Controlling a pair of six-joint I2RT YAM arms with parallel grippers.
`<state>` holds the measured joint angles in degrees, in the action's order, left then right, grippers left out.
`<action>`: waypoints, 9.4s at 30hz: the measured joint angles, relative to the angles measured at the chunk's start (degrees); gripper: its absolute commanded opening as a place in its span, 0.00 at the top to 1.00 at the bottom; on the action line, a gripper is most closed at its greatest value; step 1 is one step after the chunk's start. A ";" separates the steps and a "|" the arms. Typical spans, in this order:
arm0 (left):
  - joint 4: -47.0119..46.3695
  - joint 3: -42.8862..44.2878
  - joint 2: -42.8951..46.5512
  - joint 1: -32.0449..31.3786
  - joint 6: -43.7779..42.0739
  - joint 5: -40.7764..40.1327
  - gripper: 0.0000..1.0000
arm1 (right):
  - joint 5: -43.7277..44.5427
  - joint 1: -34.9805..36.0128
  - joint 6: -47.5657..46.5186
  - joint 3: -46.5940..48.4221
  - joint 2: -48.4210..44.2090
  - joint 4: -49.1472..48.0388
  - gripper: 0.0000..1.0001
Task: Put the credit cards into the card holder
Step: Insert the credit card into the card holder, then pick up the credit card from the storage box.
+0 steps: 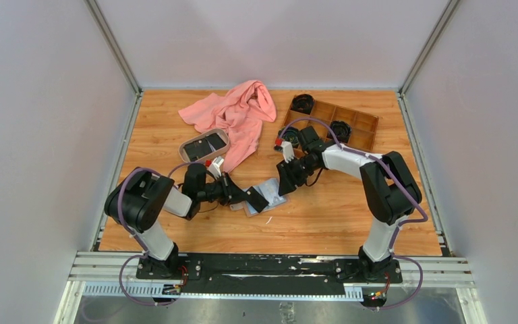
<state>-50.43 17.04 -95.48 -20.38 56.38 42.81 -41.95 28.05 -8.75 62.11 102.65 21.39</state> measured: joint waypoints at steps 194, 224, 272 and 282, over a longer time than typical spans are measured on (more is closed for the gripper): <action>15.13 17.90 -12.26 -4.24 3.78 2.60 0.52 | 40.28 29.35 -43.98 -10.32 -4.79 -22.84 0.88; 19.02 13.40 -1.29 -4.50 2.49 -2.40 0.45 | 2.91 16.41 -49.59 -6.40 -29.16 11.02 0.52; 81.55 31.28 59.80 -2.99 -42.91 -35.91 0.00 | -14.64 -20.41 -41.90 -3.52 -44.06 25.07 0.23; 75.73 31.50 49.66 -2.32 -45.20 -44.46 0.00 | -16.13 -20.72 -40.24 -4.17 -43.34 24.13 0.23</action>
<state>25.30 48.53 -45.82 -22.70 11.18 -1.65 -58.08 7.33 -48.99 57.93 59.31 45.52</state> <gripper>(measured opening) 0.999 0.770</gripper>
